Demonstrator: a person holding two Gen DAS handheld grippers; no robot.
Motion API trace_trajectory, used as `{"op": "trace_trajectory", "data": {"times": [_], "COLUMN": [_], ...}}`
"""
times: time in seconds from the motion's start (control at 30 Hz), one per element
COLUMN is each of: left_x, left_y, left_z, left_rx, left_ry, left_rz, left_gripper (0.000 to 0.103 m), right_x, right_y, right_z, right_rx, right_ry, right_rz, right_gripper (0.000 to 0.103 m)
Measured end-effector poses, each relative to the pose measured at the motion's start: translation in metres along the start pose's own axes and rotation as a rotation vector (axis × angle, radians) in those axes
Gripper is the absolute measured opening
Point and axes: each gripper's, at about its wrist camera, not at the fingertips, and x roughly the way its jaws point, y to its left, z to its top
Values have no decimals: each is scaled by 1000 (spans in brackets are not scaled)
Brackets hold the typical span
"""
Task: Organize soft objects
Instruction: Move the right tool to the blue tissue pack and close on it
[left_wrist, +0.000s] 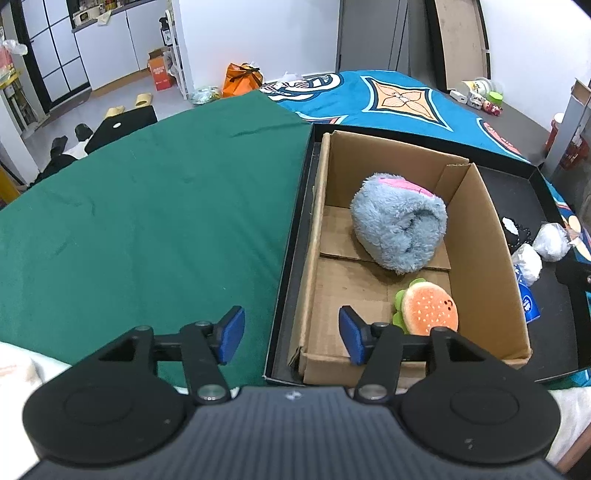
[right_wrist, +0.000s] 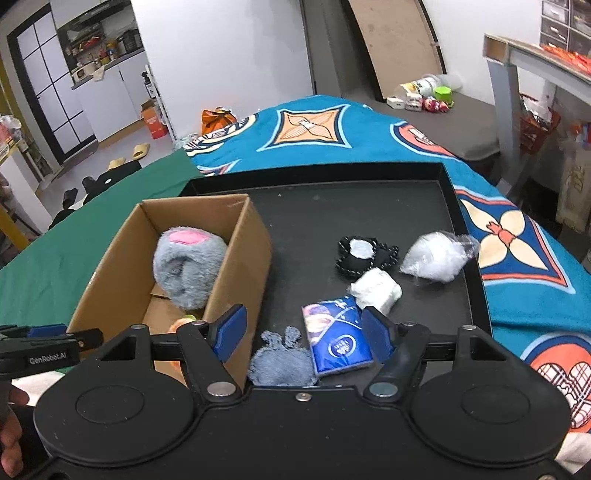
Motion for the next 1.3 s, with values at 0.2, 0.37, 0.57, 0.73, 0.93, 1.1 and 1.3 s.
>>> {"op": "trace_trajectory", "data": {"times": [0.2,0.37,0.57,0.73,0.93,1.1,1.3], "left_x": [0,4,3,5,9,12,17], "left_y": [-6,-12,-15,-22,-27,-31,-35], "left_z": [2,2,3,3,4,5,6], "left_rx": [22,50,65,94,118,131,147], "left_ry": [4,21,19,22,36,44,54], "left_rz": [22,56,67,87,102,114,128], "left_gripper": [58,64,69,70,71,71,71], "right_x": [3,7,15,27,40,55,70], "right_y": [-15,-27,-42,-53,-57,-56,-50], "right_z": [-6,-12,-22,-30,-35,-38,-43], "right_rx": [23,45,77,99,96,79,41], "right_ry": [11,16,30,56,75,101,117], "right_rz": [3,4,12,19,34,42,38], "right_gripper": [72,72,72,72,72,72,72]}}
